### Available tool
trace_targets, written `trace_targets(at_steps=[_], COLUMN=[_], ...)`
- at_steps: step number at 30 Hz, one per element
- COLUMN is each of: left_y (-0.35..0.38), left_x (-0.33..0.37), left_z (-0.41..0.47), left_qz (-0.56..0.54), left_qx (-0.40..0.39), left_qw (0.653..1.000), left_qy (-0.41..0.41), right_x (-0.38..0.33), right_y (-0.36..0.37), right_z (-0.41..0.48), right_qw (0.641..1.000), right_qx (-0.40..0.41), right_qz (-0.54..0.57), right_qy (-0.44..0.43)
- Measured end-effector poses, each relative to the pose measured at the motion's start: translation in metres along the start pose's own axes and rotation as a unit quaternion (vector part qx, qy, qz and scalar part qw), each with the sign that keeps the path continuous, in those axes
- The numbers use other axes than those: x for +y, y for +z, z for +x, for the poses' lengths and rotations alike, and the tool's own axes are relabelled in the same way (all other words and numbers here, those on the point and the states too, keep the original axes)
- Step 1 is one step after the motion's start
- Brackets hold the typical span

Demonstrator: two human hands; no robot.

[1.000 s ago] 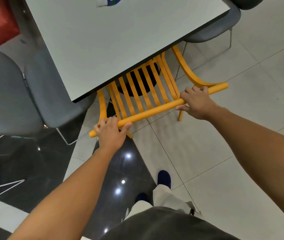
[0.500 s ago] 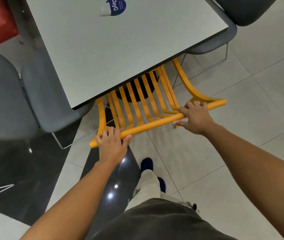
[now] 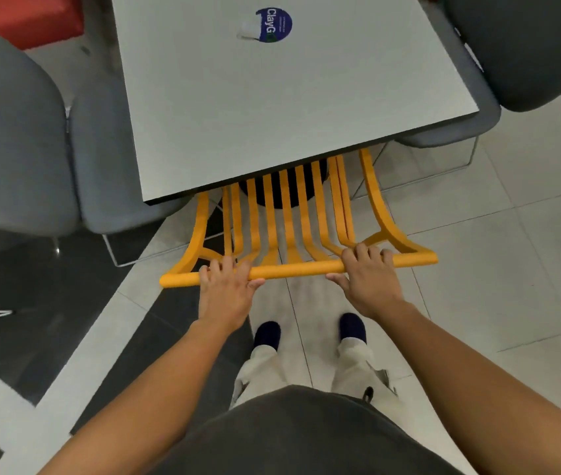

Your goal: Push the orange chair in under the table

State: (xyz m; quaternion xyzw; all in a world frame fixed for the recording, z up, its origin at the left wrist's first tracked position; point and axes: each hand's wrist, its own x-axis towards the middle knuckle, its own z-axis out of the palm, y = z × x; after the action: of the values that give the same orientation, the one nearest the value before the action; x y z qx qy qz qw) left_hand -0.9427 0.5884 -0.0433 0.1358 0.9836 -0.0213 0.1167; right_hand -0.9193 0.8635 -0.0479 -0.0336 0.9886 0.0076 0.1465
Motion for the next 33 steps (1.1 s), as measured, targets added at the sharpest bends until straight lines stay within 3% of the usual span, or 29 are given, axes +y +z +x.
trace_targets(at_steps=[6,15,26,33], left_y=[-0.002,-0.003,-0.007,0.001], left_x=[0.013,0.034,0.165,0.118], left_z=[-0.002,-0.003,0.018,0.012], left_qz=[0.005,0.006,-0.052,-0.105], left_qx=[0.005,-0.007,-0.038,-0.008], left_qw=[0.999,0.999,0.992,0.992], left_qy=[-0.036,-0.053,-0.106,-0.072], right_x=[0.015,0.034,0.170,0.132], right_y=[-0.001,0.000,-0.019,-0.013], right_z=[0.003,0.002,0.023,0.016], right_qw=[0.997,0.996,0.991,0.993], right_qx=[0.006,0.001,-0.019,-0.029], right_qz=[0.036,0.045,-0.029,-0.020], right_qy=[-0.064,-0.080,-0.131,-0.117])
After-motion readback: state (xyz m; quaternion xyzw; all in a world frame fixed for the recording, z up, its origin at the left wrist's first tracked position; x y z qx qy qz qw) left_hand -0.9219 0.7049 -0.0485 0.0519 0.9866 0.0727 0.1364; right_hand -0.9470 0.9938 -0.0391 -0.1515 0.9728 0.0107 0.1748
